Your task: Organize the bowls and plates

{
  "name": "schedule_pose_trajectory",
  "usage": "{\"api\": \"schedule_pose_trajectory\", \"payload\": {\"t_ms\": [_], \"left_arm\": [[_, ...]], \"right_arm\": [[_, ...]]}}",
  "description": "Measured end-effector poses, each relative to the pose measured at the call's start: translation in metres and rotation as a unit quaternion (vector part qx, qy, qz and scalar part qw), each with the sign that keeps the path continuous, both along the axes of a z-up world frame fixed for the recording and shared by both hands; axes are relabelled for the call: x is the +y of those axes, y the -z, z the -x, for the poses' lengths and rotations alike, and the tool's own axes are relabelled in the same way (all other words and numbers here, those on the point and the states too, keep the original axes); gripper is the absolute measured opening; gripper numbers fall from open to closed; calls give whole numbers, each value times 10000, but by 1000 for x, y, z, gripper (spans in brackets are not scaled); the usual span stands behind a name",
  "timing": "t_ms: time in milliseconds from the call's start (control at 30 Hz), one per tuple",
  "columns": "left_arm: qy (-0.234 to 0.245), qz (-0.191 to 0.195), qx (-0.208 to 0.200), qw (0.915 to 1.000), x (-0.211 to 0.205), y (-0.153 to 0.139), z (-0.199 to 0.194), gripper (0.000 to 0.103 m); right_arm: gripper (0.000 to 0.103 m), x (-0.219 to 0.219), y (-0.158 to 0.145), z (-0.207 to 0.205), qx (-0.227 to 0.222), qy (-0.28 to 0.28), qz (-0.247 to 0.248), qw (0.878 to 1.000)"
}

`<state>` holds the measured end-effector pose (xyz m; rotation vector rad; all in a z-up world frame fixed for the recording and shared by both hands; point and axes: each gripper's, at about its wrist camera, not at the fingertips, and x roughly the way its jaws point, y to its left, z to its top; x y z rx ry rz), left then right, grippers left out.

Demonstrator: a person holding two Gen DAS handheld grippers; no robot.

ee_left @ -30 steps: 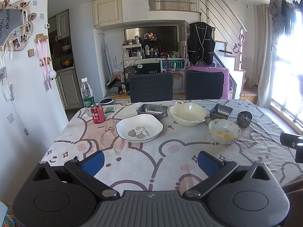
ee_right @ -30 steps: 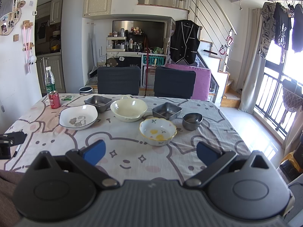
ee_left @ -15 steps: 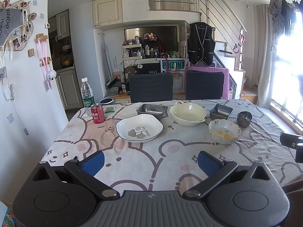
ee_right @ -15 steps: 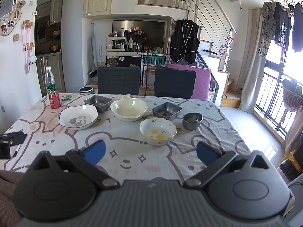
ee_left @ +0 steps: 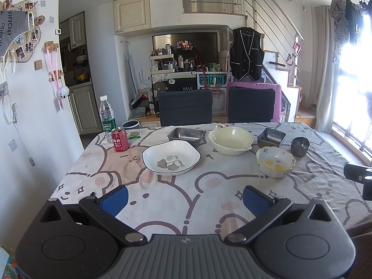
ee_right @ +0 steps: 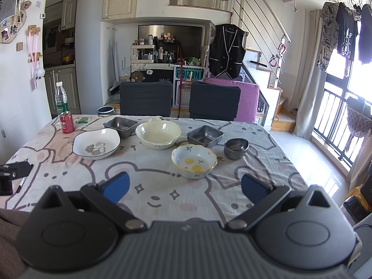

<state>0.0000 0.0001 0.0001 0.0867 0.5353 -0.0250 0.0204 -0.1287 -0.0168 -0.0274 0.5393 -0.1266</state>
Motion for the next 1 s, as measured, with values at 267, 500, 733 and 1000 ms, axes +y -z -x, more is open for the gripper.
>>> {"api": "schedule_pose_trajectory", "payload": {"t_ms": [267, 500, 733, 1000], "left_arm": [[-13, -6, -1, 10000, 0, 0, 0, 103], [-44, -80, -23, 10000, -7, 2, 1, 103], [-13, -32, 47, 10000, -6, -6, -8, 103], [-409, -144, -49, 9990, 6, -14, -54, 103]], "right_arm": [[103, 0, 0, 0, 2, 1, -2, 10000], [103, -3, -1, 1, 72, -23, -57, 10000], [103, 0, -2, -11, 210, -268, -152, 9993], [103, 3, -8, -54, 133, -689, -79, 9975]]}}
